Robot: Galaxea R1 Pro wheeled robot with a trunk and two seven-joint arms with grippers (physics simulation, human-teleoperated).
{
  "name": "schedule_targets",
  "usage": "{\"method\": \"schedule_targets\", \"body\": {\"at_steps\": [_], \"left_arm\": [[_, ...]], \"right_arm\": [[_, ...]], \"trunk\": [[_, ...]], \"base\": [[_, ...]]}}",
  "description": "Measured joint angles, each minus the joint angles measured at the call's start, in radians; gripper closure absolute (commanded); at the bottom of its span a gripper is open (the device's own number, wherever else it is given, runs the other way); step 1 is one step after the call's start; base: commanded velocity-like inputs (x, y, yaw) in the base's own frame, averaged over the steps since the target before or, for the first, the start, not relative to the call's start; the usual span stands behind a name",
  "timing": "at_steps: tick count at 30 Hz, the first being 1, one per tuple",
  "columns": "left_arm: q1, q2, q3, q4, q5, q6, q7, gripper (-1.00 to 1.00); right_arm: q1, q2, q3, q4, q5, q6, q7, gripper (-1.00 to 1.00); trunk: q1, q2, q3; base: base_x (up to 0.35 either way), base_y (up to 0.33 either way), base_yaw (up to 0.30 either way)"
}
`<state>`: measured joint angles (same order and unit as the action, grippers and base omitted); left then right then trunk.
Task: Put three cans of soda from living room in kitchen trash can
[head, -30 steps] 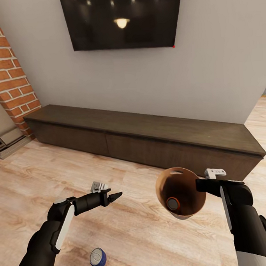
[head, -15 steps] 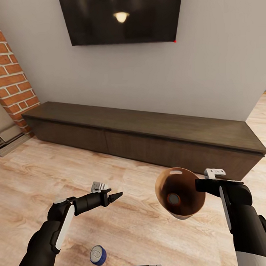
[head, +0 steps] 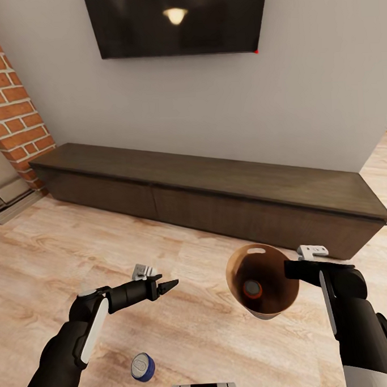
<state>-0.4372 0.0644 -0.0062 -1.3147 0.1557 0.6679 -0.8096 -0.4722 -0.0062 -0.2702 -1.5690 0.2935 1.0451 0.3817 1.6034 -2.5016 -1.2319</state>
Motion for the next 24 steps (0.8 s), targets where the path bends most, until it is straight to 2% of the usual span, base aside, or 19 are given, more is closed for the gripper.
{"method": "schedule_targets", "body": {"at_steps": [24], "left_arm": [[0.000, 0.000, 0.000, 0.000, -0.001, -0.001, 0.000, -1.00]], "right_arm": [[0.000, -0.002, -0.008, 0.000, -0.001, 0.000, 0.000, 1.00]], "trunk": [[0.000, 0.000, -0.039]], "base": [[0.000, 0.000, 0.000]]}}
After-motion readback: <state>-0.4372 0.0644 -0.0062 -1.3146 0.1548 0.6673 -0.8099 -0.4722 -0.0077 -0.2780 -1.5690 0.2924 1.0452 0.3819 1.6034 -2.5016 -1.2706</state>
